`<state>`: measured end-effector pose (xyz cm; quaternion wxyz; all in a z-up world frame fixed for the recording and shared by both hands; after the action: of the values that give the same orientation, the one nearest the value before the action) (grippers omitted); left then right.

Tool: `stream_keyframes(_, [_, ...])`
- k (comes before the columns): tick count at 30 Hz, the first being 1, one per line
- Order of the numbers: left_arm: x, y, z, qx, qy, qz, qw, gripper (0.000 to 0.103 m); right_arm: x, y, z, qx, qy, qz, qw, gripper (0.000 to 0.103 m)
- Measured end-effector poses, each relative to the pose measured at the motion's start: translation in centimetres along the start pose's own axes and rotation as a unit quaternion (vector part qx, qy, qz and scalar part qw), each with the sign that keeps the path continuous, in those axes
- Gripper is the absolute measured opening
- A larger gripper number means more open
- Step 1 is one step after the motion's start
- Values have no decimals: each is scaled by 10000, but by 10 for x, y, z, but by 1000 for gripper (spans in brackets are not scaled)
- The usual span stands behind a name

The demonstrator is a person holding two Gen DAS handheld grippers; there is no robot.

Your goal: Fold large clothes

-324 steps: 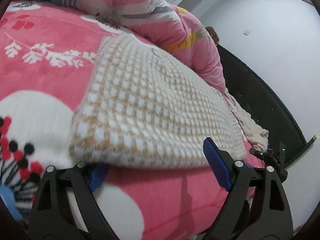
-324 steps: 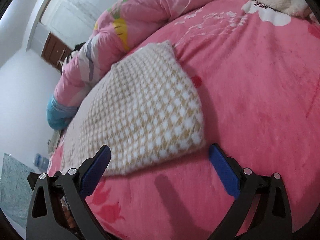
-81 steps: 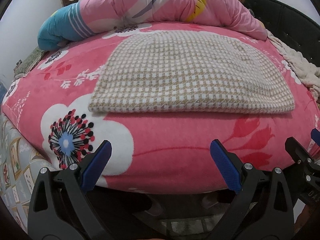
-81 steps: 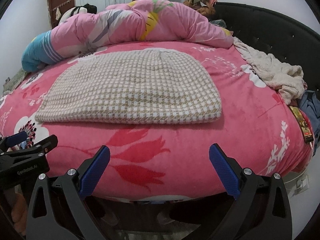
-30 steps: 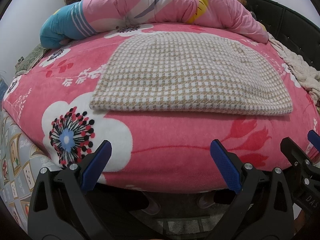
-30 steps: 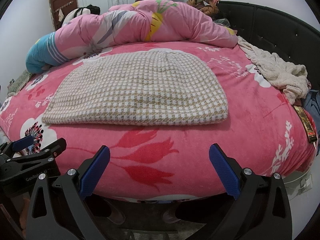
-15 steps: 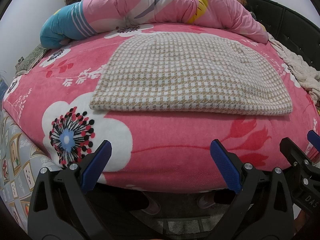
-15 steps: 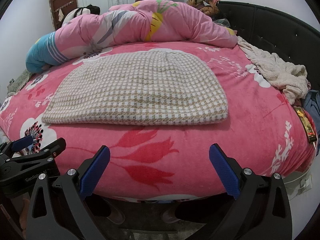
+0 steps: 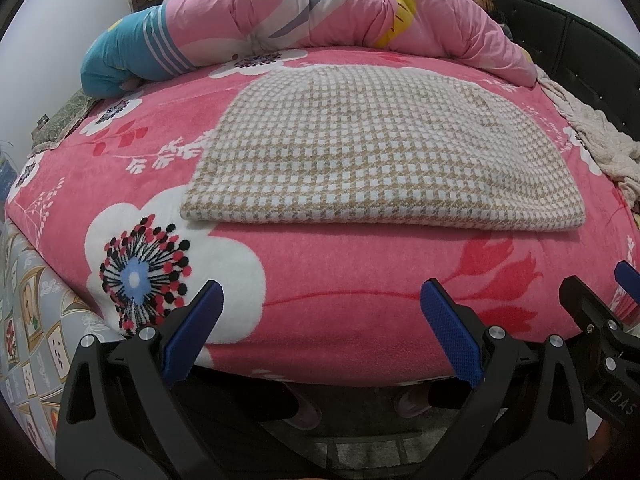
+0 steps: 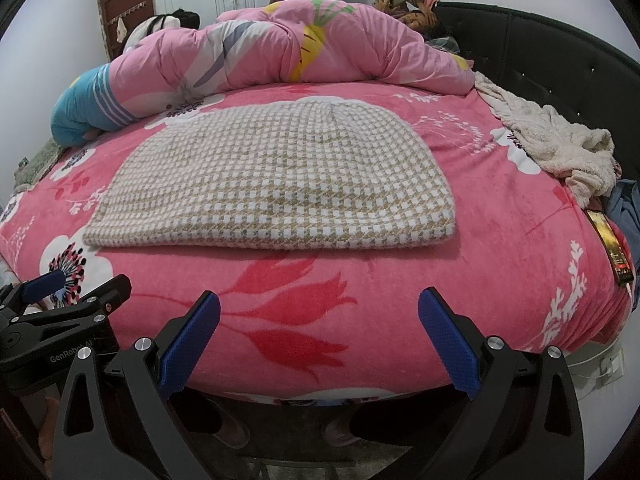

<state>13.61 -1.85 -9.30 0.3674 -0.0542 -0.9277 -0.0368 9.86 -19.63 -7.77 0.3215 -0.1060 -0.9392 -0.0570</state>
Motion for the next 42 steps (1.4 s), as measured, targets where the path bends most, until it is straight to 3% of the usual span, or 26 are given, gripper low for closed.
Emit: stream_keyframes(42, [2,0,-3,-15,-34,-17,10000,96,0,2,1,-6,2,11,10000,96])
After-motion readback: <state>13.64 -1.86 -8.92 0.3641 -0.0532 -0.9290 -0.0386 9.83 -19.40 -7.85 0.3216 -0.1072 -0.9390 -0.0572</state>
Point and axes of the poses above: each gripper's, at about its wrist camera, not at the fingertips, and x roughly against the way its jaws point, y to its left, z to its underside, the point moved 10 cm from there along -x, roughly the way its jaws point, and after that the axes turned 12 degrees about -y, right-handed, at the moved point
